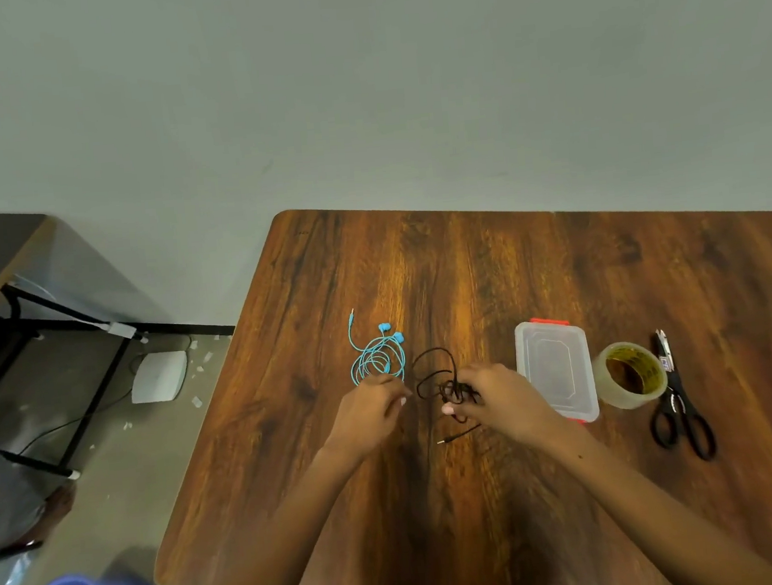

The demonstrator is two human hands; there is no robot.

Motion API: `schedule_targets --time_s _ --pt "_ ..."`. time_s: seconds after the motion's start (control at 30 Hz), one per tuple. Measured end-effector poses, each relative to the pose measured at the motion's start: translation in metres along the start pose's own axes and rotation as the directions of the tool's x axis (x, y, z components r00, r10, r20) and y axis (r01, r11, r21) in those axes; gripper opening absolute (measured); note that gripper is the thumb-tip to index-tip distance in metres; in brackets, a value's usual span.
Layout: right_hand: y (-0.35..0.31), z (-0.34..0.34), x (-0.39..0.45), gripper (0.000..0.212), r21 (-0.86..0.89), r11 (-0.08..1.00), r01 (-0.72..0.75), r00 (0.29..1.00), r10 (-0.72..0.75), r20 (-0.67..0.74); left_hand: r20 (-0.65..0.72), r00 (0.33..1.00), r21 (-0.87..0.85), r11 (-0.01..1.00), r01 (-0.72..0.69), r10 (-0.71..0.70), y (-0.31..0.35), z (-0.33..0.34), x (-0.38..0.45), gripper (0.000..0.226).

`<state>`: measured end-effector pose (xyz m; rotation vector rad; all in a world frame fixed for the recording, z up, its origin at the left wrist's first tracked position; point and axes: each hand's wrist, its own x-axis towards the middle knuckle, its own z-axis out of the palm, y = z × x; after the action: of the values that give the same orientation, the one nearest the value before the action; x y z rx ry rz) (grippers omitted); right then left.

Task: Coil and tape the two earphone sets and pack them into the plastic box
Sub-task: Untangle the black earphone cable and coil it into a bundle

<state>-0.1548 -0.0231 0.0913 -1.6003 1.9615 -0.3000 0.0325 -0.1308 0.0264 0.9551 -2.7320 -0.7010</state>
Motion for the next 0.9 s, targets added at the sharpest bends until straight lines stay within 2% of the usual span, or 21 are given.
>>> schedule_targets --time_s 0.1,0.2,0.37,0.47,0.57,0.63,0.8,0.9 --pt "0.008 0.014 -0.003 0.044 -0.031 1.0 0.002 0.999 -0.001 0.049 0.0 0.999 -0.006 0.999 0.05 -0.05 0.001 0.004 -0.011 0.02" --pt "0.019 0.025 -0.008 0.055 -0.085 0.996 -0.014 0.998 0.018 0.054 -0.01 0.994 -0.001 0.994 0.108 -0.108 0.002 0.008 -0.019 0.024" --pt "0.03 0.032 -0.014 0.033 0.084 0.996 -0.021 0.998 0.026 -0.057 -0.006 0.991 -0.017 0.99 0.137 -0.137 0.003 0.011 -0.026 0.023" --pt "0.034 0.03 -0.014 0.04 0.077 0.995 -0.069 0.994 0.076 -0.084 -0.009 0.991 -0.037 0.991 0.132 -0.133 0.006 0.012 -0.026 0.023" --pt "0.035 0.026 -0.012 0.054 0.004 0.998 -0.055 0.997 0.055 -0.061 0.003 0.991 -0.054 0.99 0.13 -0.13 0.008 0.014 -0.025 0.024" --pt "0.034 0.026 -0.01 0.056 -0.038 0.998 -0.046 0.997 0.044 -0.066 0.004 0.991 -0.068 0.989 0.132 -0.132 0.01 0.015 -0.024 0.024" --pt "0.029 0.029 -0.007 0.032 0.018 0.996 -0.087 0.984 0.089 -0.157 0.063 0.985 -0.065 0.984 0.168 -0.164 0.012 0.021 -0.024 0.022" --pt "0.027 0.035 -0.009 0.027 0.037 0.996 -0.078 0.983 0.083 -0.162 0.122 0.968 -0.084 0.97 0.23 -0.219 0.014 0.032 -0.025 0.018"
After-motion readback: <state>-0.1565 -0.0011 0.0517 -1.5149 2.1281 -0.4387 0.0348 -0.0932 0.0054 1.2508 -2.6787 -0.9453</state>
